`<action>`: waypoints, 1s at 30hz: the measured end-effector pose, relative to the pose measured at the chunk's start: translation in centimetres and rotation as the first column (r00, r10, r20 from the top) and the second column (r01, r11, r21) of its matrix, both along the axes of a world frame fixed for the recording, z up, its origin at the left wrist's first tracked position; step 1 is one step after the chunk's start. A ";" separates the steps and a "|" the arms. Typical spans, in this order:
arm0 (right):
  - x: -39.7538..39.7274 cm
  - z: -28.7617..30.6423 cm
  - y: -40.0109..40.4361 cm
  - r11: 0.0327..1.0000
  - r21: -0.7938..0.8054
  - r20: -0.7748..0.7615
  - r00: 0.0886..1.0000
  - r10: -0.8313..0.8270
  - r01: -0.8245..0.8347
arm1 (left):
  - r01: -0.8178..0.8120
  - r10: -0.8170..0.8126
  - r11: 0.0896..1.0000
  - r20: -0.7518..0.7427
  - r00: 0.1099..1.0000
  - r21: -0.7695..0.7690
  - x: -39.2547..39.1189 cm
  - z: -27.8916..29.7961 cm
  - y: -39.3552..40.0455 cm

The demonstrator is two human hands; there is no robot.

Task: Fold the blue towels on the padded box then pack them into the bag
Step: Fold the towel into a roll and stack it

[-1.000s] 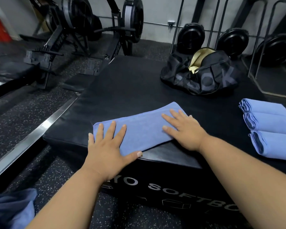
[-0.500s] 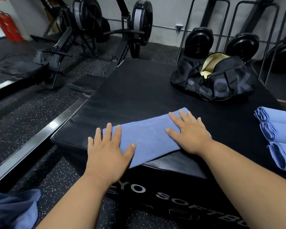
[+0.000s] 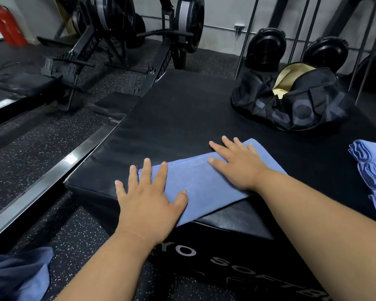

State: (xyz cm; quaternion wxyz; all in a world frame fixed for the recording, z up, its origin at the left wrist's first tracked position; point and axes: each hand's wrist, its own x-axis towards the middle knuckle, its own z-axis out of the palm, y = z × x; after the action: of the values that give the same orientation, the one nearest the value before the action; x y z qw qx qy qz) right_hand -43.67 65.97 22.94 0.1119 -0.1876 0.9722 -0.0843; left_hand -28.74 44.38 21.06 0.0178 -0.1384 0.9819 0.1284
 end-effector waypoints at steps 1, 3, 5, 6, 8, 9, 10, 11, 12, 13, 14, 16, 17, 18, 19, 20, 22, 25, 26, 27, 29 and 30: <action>-0.5 -0.1 0.2 1.000 0.006 -0.006 1.000 -0.017 0.017 | -0.009 0.009 1.000 -0.005 1.000 0.007 0.0 0.1 0.0; -1.5 -0.4 1.1 0.996 0.018 -0.055 0.994 -0.089 0.091 | -0.023 0.023 0.999 -0.017 1.000 0.030 -0.1 0.1 -0.2; -1.5 -0.5 2.2 0.982 -0.013 -0.148 0.971 -0.186 0.186 | -0.019 0.020 0.999 -0.022 1.000 0.048 0.0 0.1 -0.4; -1.0 -0.4 2.4 0.985 -0.040 -0.217 0.961 -0.170 0.166 | -0.011 0.013 0.999 -0.023 1.000 0.053 0.0 0.1 -0.4; 0.9 -0.1 1.4 0.996 -0.077 -0.305 0.952 0.023 -0.048 | 0.001 0.000 0.998 -0.021 1.000 0.059 0.0 0.0 -0.6; 2.0 -0.2 0.5 0.981 -0.096 -0.277 0.951 0.138 -0.170 | 0.003 -0.002 0.998 -0.019 1.000 0.060 -0.1 0.0 -0.6; 3.2 -0.1 -0.5 0.962 -0.114 -0.211 0.952 0.222 -0.249 | 0.005 -0.004 0.998 -0.016 1.000 0.063 -0.2 0.0 -0.6; 4.2 -0.1 -1.4 0.954 -0.126 -0.131 0.958 0.256 -0.272 | 0.005 -0.005 0.998 -0.012 1.000 0.067 -0.3 0.0 -0.5; 4.6 -0.3 -1.9 0.958 -0.130 -0.070 0.966 0.248 -0.255 | 0.004 -0.003 0.998 -0.009 1.000 0.070 -0.3 0.0 -0.5; 4.6 -0.4 -2.1 0.968 -0.126 -0.043 0.977 0.211 -0.215 | 0.001 -0.001 0.998 -0.008 1.000 0.070 -0.4 0.0 -0.5; 4.2 -0.4 -2.1 0.980 -0.112 -0.036 0.986 0.162 -0.165 | -0.002 0.002 0.997 -0.005 1.000 0.071 -0.4 0.1 -0.5; 3.0 -0.2 -1.5 0.994 -0.092 -0.019 0.998 0.064 -0.066 | -0.011 0.010 0.998 0.003 1.000 0.069 -0.3 0.2 -0.7; 2.3 -0.2 -1.0 0.996 -0.091 -0.011 1.000 0.018 -0.019 | -0.015 0.015 0.998 0.000 1.000 0.066 -0.3 0.3 -0.7; 1.6 -0.1 -0.4 0.997 -0.077 -0.025 0.999 -0.031 0.029 | -0.019 0.020 0.998 -0.011 1.000 0.060 -0.4 0.3 -0.8; 0.9 -0.1 0.4 0.994 -0.061 -0.065 0.993 -0.096 0.092 | -0.022 0.024 0.998 -0.031 0.999 0.051 -0.5 0.3 -1.1; 0.5 0.0 1.3 0.983 -0.055 -0.118 0.977 -0.179 0.174 | -0.029 0.031 0.999 -0.069 0.997 0.040 -0.6 0.2 -1.4; 0.3 0.3 3.1 0.920 -0.130 -0.199 0.899 -0.389 0.369 | -0.056 0.060 0.998 -0.196 0.979 0.028 -0.7 0.2 -2.5; 1.0 0.0 5.1 0.789 -0.200 -0.211 0.761 -0.613 0.580 | -0.109 0.129 0.990 -0.280 0.951 0.088 -1.1 0.0 -4.0; 1.3 -0.2 5.4 0.768 -0.194 -0.207 0.740 -0.640 0.610 | -0.128 0.156 0.985 -0.274 0.949 0.116 -1.2 0.2 -4.1; 1.4 -0.4 5.6 0.760 -0.211 -0.201 0.733 -0.649 0.615 | -0.144 0.177 0.980 -0.274 0.945 0.137 -1.2 0.5 -4.1; 1.1 -0.4 5.7 0.766 -0.300 -0.168 0.759 -0.630 0.569 | -0.154 0.197 0.973 -0.278 0.940 0.170 -1.4 0.9 -4.1; 0.8 -0.4 5.6 0.777 -0.337 -0.146 0.786 -0.601 0.532 | -0.156 0.201 0.972 -0.276 0.940 0.176 -1.4 1.0 -4.2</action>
State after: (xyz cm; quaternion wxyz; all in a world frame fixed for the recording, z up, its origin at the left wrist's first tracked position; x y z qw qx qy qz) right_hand -42.87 71.58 22.55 -0.0673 0.0935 0.9674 -0.2256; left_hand -30.18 40.21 22.09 -0.1284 -0.2050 0.9444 0.2228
